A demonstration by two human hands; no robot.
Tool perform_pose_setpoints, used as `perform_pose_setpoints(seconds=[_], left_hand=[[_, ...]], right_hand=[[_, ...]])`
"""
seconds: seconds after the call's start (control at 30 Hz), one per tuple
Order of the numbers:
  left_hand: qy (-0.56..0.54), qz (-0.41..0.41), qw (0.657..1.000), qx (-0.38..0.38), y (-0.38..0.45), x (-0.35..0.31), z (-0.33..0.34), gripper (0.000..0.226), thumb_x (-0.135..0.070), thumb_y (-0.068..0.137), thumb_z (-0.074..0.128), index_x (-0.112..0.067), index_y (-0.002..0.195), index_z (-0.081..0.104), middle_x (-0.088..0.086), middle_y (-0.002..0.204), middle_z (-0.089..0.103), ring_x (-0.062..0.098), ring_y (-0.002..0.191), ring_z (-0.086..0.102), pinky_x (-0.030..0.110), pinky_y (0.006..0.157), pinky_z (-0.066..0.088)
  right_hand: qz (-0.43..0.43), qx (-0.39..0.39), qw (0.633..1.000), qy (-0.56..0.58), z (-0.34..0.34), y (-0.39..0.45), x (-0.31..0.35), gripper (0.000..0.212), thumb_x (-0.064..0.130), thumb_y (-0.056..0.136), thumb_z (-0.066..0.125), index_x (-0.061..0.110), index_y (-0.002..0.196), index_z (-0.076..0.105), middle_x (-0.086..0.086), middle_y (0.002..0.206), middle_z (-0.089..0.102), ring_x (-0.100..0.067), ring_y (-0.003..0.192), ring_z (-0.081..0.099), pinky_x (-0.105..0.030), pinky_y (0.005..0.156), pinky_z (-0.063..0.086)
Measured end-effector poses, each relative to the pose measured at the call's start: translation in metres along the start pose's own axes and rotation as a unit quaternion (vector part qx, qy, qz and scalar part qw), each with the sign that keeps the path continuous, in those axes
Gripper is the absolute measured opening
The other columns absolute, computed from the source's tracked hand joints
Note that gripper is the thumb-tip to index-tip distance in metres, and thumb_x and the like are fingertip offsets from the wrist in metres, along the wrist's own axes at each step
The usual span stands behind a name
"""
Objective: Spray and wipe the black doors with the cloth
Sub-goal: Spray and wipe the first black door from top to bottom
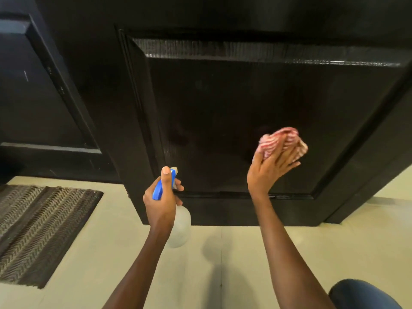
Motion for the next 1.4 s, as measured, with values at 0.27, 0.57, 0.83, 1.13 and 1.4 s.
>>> perform_pose_setpoints(seconds=[0.27,0.57,0.83,1.13,1.4], left_hand=[[-0.006,0.042,0.999,-0.014,-0.006,-0.022,0.009,0.044,-0.057,0.097,0.046,-0.023,0.081,0.070,0.006,0.071,0.068,0.018,0.063,0.064,0.027,0.051,0.052],[0.012,0.037,0.999,0.012,-0.020,-0.014,0.029,0.050,-0.058,0.094,0.046,-0.016,0.089,0.072,0.007,0.073,0.068,0.019,0.065,0.066,0.022,0.050,0.052],[0.042,0.021,0.999,0.023,-0.035,0.006,0.025,0.052,-0.059,0.094,0.046,-0.014,0.091,0.073,0.007,0.074,0.069,0.020,0.059,0.061,0.021,0.050,0.051],[0.058,0.012,0.998,0.027,-0.036,0.029,0.029,0.057,-0.058,0.093,0.045,-0.008,0.095,0.072,0.011,0.076,0.069,0.018,0.056,0.062,0.017,0.048,0.049],[0.049,-0.012,0.995,0.085,-0.043,0.051,0.058,0.050,-0.057,0.093,0.046,-0.016,0.091,0.074,0.006,0.070,0.068,0.015,0.057,0.062,0.021,0.049,0.052]], right_hand=[[-0.308,0.150,0.940,0.003,0.049,-0.070,0.122,0.062,0.049,0.102,0.050,0.031,0.158,0.030,-0.012,0.168,-0.001,-0.034,0.156,-0.011,-0.065,0.122,-0.002],[-0.099,0.090,0.987,-0.086,0.024,-0.039,-0.041,0.064,0.047,0.100,0.046,0.023,0.156,0.029,-0.024,0.163,0.026,-0.050,0.149,0.019,-0.071,0.118,0.000],[0.427,0.012,0.886,0.180,0.040,-0.104,-0.121,0.080,0.050,0.105,0.029,-0.004,0.159,0.008,-0.028,0.166,0.009,-0.041,0.154,0.013,-0.052,0.126,0.011],[0.062,0.196,0.978,-0.026,0.083,-0.194,-0.052,0.073,0.062,0.105,0.019,0.023,0.163,-0.004,-0.022,0.167,0.009,-0.041,0.154,0.005,-0.053,0.126,-0.001],[0.374,0.041,0.916,0.140,0.054,-0.136,-0.141,0.078,0.052,0.104,0.029,0.004,0.161,0.006,-0.019,0.169,0.008,-0.034,0.157,0.007,-0.056,0.125,0.004]])
Point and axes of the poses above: each hand's wrist, its own y-axis towards the middle knuckle, its own z-axis out of the palm, x = y × z, the point moved 10 cm from there along y, towards the middle knuckle
